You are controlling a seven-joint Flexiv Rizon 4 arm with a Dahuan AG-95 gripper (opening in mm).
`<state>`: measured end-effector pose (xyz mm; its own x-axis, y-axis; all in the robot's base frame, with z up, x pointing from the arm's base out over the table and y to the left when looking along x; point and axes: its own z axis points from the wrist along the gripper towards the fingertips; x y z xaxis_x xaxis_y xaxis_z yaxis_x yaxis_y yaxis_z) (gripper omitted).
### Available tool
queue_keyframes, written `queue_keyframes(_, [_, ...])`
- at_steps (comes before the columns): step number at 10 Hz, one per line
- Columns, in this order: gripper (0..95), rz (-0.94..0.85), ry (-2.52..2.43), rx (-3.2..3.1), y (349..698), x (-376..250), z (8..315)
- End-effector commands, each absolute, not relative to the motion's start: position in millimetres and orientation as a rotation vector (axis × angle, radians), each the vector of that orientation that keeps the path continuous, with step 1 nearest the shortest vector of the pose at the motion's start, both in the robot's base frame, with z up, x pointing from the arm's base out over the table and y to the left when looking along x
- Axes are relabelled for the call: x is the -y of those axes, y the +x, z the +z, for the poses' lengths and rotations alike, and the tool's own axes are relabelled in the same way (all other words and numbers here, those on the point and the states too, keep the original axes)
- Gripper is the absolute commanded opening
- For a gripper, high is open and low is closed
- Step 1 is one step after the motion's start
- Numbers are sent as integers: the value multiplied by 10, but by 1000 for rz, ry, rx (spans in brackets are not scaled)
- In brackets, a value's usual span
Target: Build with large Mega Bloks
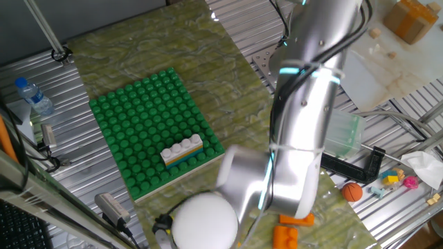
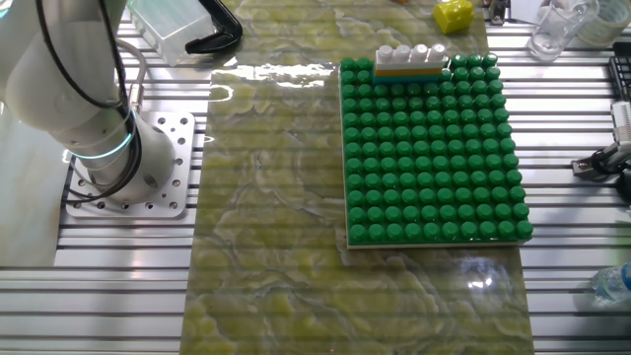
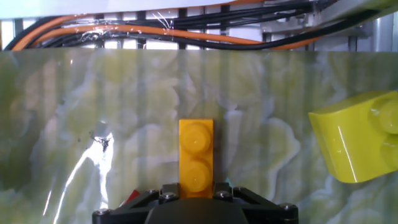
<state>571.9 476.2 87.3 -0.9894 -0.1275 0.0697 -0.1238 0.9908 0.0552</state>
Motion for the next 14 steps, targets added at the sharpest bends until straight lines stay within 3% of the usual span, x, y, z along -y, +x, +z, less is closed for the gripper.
queue_keyframes(1, [0, -60, 245, 3054, 5634, -4664, 1031])
queue_keyframes(7, [0, -5, 441, 3051, 5333, -4057, 1169])
queue_keyframes(11, [0, 4, 546, 3051, 5407, -3582, 1019])
queue_keyframes(14, [0, -15, 661, 3039, 5166, -3140, 1014])
